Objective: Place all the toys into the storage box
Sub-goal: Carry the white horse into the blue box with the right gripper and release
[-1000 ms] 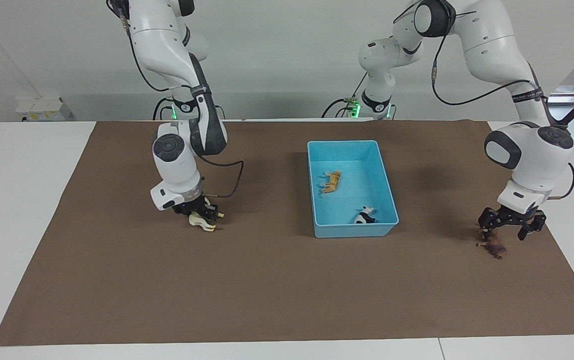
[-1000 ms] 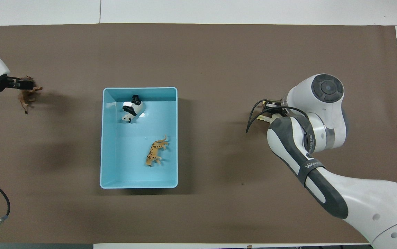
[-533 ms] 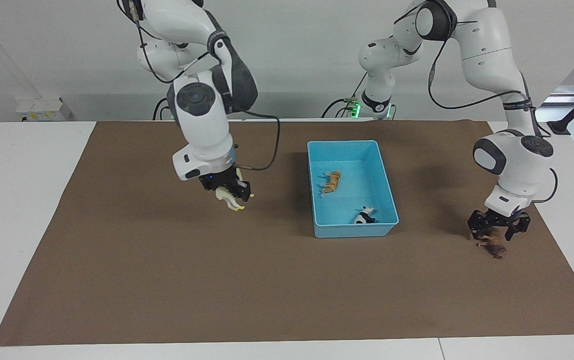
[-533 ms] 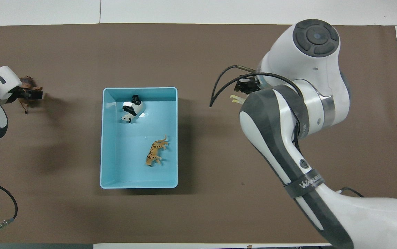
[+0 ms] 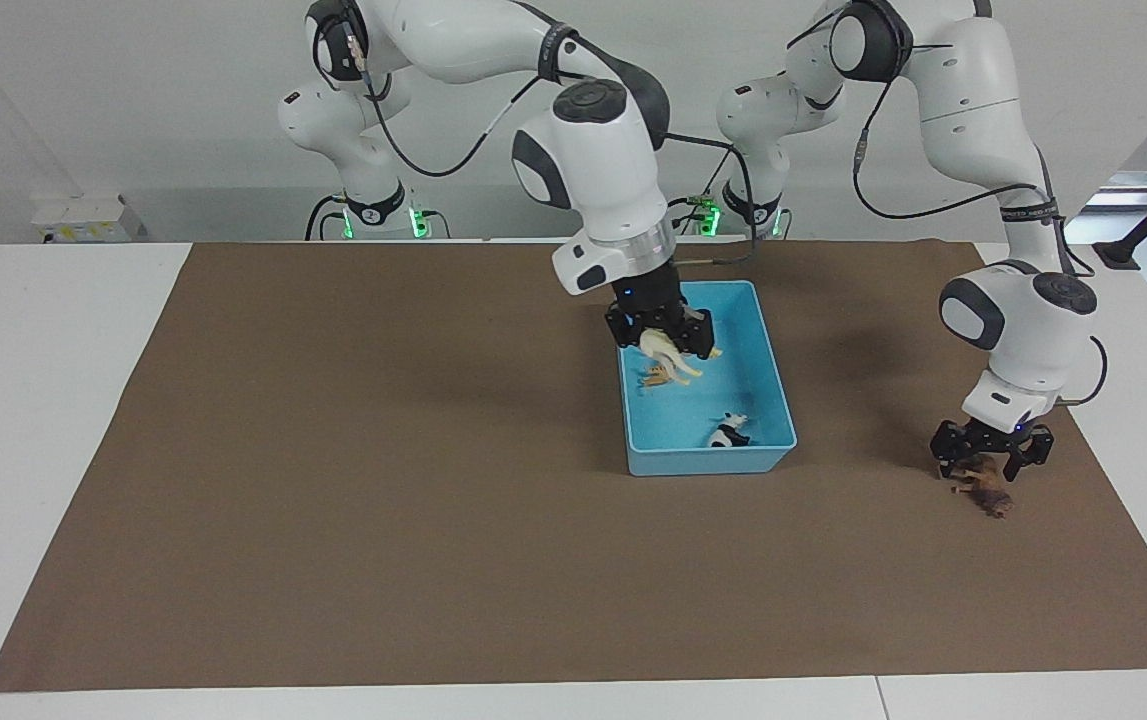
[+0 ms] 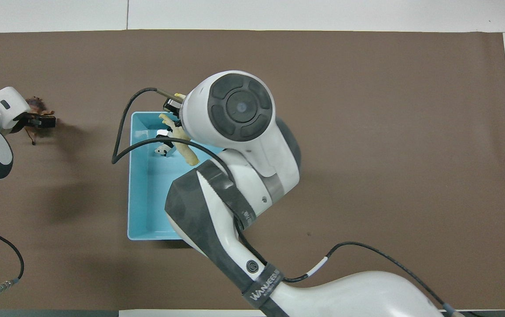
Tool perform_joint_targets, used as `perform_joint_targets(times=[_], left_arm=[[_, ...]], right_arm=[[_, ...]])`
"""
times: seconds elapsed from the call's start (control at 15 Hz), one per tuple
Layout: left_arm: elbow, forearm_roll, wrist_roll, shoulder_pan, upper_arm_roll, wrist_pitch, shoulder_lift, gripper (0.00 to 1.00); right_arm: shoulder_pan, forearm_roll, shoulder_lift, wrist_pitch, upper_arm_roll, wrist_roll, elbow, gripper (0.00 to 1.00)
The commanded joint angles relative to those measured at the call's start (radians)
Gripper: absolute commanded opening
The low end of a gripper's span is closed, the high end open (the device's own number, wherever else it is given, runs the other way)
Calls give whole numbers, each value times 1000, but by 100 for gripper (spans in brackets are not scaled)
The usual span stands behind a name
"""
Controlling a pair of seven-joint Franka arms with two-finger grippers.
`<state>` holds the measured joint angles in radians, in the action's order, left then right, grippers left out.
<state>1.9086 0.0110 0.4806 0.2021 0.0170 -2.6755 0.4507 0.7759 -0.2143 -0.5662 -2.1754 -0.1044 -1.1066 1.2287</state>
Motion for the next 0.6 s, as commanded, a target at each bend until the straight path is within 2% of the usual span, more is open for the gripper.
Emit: perform_joint_targets(times=[0.0,0.07,0.33,0.4,0.53], left_arm=[[21,-8,7,3,-2,-32,-3,87],[23,-8,4,2,-2,-32,-3,73],[30,-6,-75,-12,-2,-35,-3,5],[30,-6,-79,-15,-2,-34,-3,0],[20,-6,-79,-15,0,-17,-4,0]], right_arm=[[34,-24,14,-81,-6,1,113,65],[57,-24,19,-80,-6,-18,121,98],[63,-11,20,-74,-8,-111,101,100],[60,-10,19,-70,-8,-113,94,100],[60,-10,20,-64,-8,-114,94,100]])
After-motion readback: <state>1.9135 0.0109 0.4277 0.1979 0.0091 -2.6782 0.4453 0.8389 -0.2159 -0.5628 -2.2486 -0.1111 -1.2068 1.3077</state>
